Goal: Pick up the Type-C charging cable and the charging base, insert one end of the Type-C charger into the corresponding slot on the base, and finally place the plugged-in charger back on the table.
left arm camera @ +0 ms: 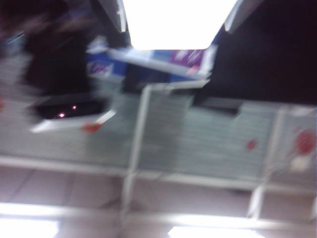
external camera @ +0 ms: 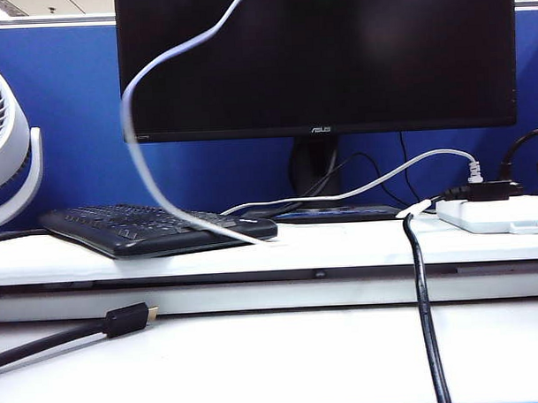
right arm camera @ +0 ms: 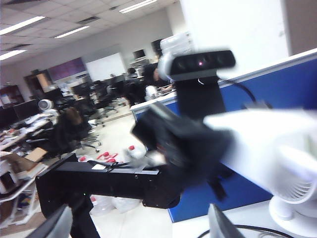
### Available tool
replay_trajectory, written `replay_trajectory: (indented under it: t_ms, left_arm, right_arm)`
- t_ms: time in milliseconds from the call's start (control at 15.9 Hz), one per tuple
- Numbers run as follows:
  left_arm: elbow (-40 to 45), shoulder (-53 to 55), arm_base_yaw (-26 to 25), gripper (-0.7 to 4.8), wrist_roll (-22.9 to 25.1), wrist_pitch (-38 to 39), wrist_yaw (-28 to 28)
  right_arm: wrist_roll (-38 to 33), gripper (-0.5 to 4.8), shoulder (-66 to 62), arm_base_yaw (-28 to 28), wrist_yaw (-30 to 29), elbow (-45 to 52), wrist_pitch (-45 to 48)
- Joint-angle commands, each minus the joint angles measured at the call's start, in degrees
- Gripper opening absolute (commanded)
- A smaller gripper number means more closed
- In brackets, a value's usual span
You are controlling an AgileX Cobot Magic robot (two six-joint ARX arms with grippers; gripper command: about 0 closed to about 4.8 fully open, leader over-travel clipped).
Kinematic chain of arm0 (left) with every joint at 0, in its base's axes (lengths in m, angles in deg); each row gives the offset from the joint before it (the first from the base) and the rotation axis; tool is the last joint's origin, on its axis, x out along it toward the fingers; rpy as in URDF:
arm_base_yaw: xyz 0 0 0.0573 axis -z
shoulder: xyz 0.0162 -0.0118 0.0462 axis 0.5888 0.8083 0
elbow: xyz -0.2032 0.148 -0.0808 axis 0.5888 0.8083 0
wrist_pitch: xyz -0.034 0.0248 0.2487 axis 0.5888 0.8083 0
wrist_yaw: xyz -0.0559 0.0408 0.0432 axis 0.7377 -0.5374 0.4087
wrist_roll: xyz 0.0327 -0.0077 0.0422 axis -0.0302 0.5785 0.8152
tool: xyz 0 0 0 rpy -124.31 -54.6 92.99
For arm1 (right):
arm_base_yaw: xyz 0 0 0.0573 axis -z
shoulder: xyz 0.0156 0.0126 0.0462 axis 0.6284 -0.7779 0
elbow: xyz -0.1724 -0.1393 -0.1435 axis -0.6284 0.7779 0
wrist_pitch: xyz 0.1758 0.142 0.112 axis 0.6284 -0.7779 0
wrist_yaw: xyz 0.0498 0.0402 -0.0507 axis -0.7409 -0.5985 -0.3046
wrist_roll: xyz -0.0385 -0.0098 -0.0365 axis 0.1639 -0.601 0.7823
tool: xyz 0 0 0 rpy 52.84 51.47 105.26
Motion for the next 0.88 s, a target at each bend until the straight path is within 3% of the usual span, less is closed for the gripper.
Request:
replay_trajectory:
  t_ms: [63,315,694,883]
  left_arm:
    - [-0.2,0.0,0.3,0.17,13.2,14.7,-0.3]
    - [-0.2,3.4,1.5,0.17,15.2,19.7,0.2]
    - [-0.2,10.6,5.7,0.17,27.4,31.2,1.4]
    - [-0.2,15.5,6.6,0.17,29.5,36.5,1.0]
  right_arm:
    - [0.2,3.59,1.7,3.7,0.8,-0.2,0.6]
    - [0.4,3.59,2.1,5.5,2.1,-0.2,0.6]
    - [3.4,3.59,2.1,6.3,4.3,-0.2,0.6]
    - [3.4,3.59,2.4,7.4,6.6,-0.2,0.6]
